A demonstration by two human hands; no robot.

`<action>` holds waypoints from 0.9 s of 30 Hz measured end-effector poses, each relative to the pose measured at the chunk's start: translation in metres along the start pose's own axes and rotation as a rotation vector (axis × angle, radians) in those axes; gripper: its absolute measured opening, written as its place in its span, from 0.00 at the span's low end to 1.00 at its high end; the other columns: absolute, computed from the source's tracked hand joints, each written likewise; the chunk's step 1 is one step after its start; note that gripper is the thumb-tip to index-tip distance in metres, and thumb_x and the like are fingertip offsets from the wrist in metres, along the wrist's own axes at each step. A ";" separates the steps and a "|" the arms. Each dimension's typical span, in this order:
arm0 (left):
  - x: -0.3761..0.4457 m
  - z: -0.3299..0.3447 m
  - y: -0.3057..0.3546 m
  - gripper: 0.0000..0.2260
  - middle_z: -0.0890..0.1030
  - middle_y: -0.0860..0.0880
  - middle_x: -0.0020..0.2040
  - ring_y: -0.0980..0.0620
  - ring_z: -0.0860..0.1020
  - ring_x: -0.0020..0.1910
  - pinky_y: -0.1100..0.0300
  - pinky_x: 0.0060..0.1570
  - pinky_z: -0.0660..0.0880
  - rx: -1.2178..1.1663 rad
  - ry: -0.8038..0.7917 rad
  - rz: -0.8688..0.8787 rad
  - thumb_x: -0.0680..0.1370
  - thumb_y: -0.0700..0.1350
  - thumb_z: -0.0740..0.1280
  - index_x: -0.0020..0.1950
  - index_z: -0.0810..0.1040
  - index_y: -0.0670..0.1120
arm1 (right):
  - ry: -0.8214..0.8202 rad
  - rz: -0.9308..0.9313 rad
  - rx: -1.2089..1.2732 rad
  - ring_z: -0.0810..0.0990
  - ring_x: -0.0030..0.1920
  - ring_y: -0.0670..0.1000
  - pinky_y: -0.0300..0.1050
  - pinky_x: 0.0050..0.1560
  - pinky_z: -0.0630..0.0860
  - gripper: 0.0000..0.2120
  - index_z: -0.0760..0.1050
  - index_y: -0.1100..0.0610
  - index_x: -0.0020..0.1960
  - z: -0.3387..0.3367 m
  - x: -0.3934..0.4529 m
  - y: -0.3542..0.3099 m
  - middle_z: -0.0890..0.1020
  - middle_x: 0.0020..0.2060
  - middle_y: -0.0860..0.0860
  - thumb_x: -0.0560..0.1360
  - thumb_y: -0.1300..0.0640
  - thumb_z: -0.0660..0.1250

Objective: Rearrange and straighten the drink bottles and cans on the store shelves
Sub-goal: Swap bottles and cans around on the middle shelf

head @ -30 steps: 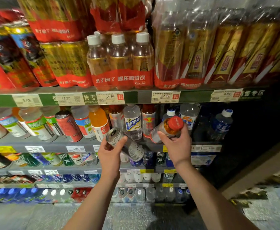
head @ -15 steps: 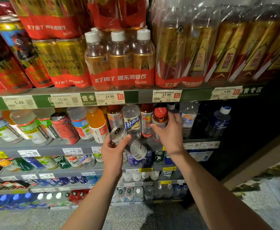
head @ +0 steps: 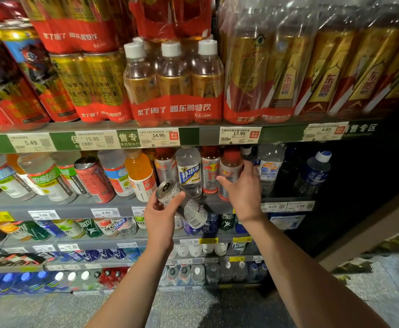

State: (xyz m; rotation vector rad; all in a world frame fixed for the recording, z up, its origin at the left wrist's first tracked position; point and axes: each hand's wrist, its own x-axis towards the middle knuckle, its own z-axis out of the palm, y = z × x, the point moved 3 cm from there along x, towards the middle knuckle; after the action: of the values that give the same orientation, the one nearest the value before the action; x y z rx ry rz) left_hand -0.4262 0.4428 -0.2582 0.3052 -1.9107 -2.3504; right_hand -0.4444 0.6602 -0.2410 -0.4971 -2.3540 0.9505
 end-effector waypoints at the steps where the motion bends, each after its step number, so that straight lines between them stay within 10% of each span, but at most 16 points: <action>1: 0.000 0.000 -0.001 0.17 0.87 0.49 0.51 0.47 0.84 0.53 0.50 0.57 0.79 -0.006 0.002 -0.006 0.72 0.42 0.77 0.60 0.82 0.47 | -0.005 -0.005 0.004 0.78 0.58 0.56 0.50 0.56 0.76 0.32 0.72 0.60 0.62 0.000 0.000 0.000 0.80 0.57 0.56 0.66 0.47 0.80; 12: -0.009 -0.001 -0.003 0.13 0.86 0.50 0.46 0.51 0.82 0.46 0.54 0.52 0.78 -0.025 0.029 0.015 0.72 0.43 0.78 0.56 0.83 0.49 | -0.090 0.036 0.056 0.74 0.63 0.57 0.47 0.60 0.71 0.36 0.69 0.61 0.68 0.002 0.004 0.001 0.76 0.62 0.58 0.67 0.50 0.80; 16: -0.009 -0.007 0.001 0.11 0.82 0.59 0.36 0.58 0.77 0.37 0.59 0.45 0.75 -0.012 0.052 0.034 0.73 0.42 0.77 0.53 0.83 0.51 | 0.136 -0.003 0.104 0.73 0.63 0.55 0.55 0.64 0.74 0.33 0.69 0.59 0.64 -0.008 -0.021 -0.013 0.74 0.60 0.55 0.68 0.44 0.78; 23: 0.004 -0.030 0.016 0.17 0.85 0.47 0.45 0.51 0.78 0.43 0.51 0.49 0.77 0.003 0.057 0.061 0.67 0.52 0.79 0.54 0.84 0.51 | -0.034 -0.155 0.137 0.71 0.65 0.49 0.41 0.66 0.69 0.29 0.71 0.57 0.68 0.037 -0.055 -0.067 0.73 0.63 0.52 0.73 0.43 0.73; 27: 0.020 -0.050 0.026 0.18 0.82 0.48 0.43 0.50 0.76 0.42 0.53 0.46 0.75 -0.001 0.031 0.068 0.66 0.54 0.80 0.54 0.84 0.53 | 0.015 -0.004 0.158 0.71 0.69 0.55 0.52 0.67 0.71 0.35 0.68 0.58 0.70 0.065 -0.051 -0.084 0.71 0.67 0.54 0.71 0.42 0.74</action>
State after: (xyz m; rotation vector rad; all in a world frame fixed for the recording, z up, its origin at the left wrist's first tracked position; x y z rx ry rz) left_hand -0.4363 0.3854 -0.2442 0.2706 -1.8757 -2.2900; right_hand -0.4554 0.5425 -0.2374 -0.4352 -2.2436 1.1156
